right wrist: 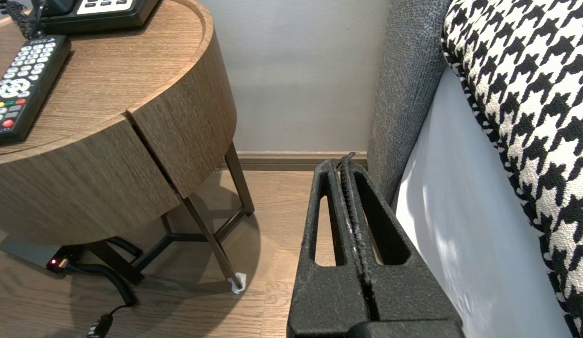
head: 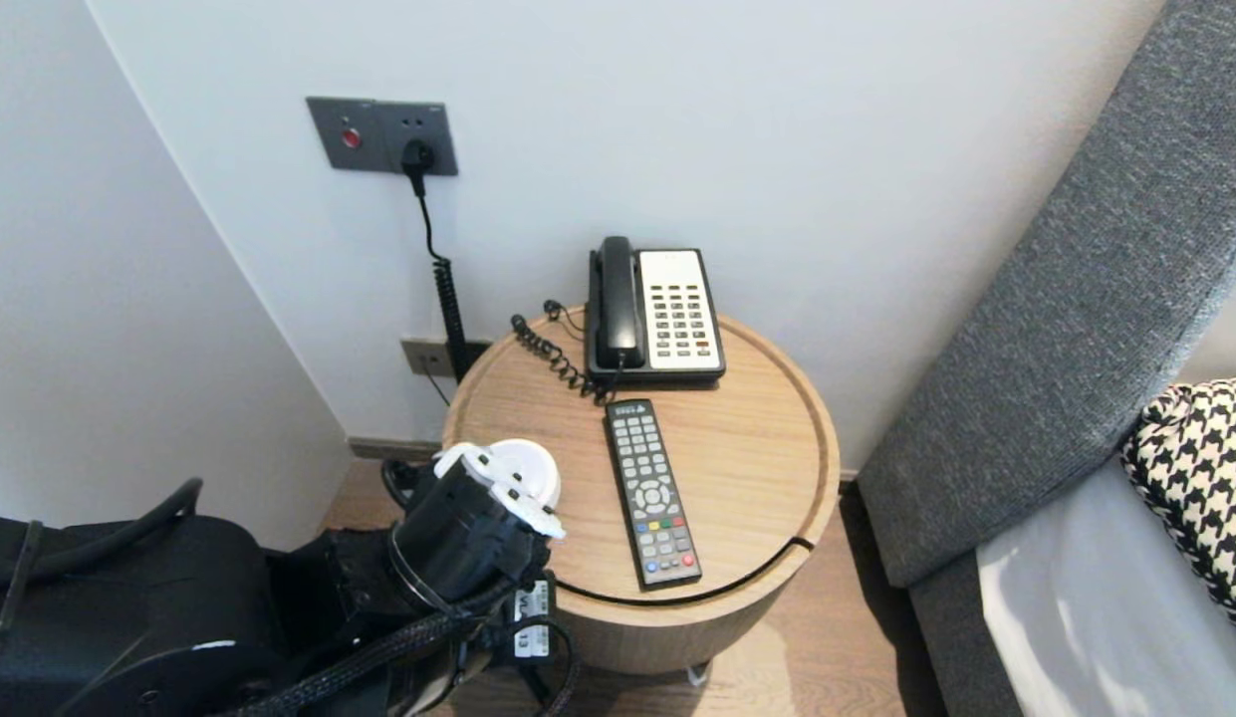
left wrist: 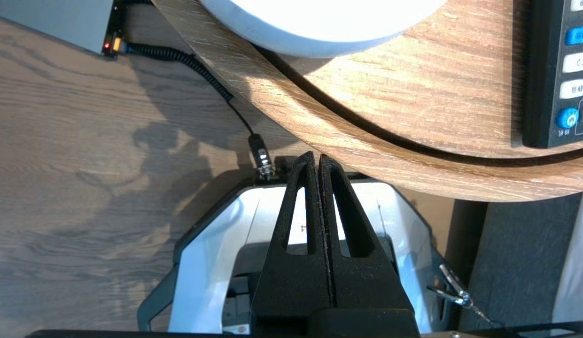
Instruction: Close the nightstand drawer
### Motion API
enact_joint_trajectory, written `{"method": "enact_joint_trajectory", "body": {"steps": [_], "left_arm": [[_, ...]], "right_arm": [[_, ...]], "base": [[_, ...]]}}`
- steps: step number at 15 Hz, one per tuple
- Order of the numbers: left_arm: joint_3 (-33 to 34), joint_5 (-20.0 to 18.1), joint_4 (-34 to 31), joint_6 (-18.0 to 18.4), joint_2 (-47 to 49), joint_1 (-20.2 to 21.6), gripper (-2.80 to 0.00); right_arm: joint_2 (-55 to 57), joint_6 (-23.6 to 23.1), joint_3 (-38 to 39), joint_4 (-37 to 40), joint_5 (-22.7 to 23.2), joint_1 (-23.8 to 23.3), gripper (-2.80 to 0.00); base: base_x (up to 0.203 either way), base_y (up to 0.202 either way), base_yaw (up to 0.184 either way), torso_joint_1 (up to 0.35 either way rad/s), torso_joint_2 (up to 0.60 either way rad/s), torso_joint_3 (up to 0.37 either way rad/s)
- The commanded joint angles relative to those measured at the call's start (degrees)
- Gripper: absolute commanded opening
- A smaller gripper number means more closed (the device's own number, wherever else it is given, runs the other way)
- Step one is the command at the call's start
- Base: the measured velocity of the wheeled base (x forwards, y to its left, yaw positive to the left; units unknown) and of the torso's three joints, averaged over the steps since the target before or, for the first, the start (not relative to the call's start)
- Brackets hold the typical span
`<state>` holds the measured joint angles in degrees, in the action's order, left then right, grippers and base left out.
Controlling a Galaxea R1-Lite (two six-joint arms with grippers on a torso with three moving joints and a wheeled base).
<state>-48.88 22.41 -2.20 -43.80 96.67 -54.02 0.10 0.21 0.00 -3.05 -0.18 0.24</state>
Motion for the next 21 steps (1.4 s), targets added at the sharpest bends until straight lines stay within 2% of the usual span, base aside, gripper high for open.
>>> {"method": "enact_joint_trajectory", "body": {"steps": [1,7,15,17,18,20,21], "left_arm": [[-0.4,0.2,0.0,0.1,0.4,0.1,-2.8],[1.5,0.1,-0.1,0.5,-0.5,0.1,-2.8],[20.7,-0.4,-0.2,0.7,-11.4,-0.4,-2.8],[24.0,-0.4,-0.2,-0.1,-15.9,2.3,-2.8],[25.1,-0.4,-0.2,0.3,-18.3,5.5,-2.8],[26.1,-0.6,-0.5,2.8,-22.6,13.2,-2.8],[26.7,-0.7,-0.6,5.4,-25.5,16.3,-2.8]], "right_arm": [[0.1,0.0,1.4,0.0,0.0,0.0,-2.8],[0.1,0.1,1.4,0.0,0.0,0.0,-2.8],[0.1,0.1,1.4,0.0,0.0,0.0,-2.8],[0.1,0.0,1.4,0.0,0.0,0.0,-2.8],[0.1,0.1,1.4,0.0,0.0,0.0,-2.8],[0.1,0.0,1.4,0.0,0.0,0.0,-2.8],[0.1,0.1,1.4,0.0,0.0,0.0,-2.8]], "base": [[0.0,0.0,0.0,0.0,0.0,0.0],[0.0,0.0,0.0,0.0,0.0,0.0],[0.0,0.0,0.0,0.0,0.0,0.0],[0.0,0.0,0.0,0.0,0.0,0.0],[0.0,0.0,0.0,0.0,0.0,0.0],[0.0,0.0,0.0,0.0,0.0,0.0],[0.0,0.0,0.0,0.0,0.0,0.0]]}}
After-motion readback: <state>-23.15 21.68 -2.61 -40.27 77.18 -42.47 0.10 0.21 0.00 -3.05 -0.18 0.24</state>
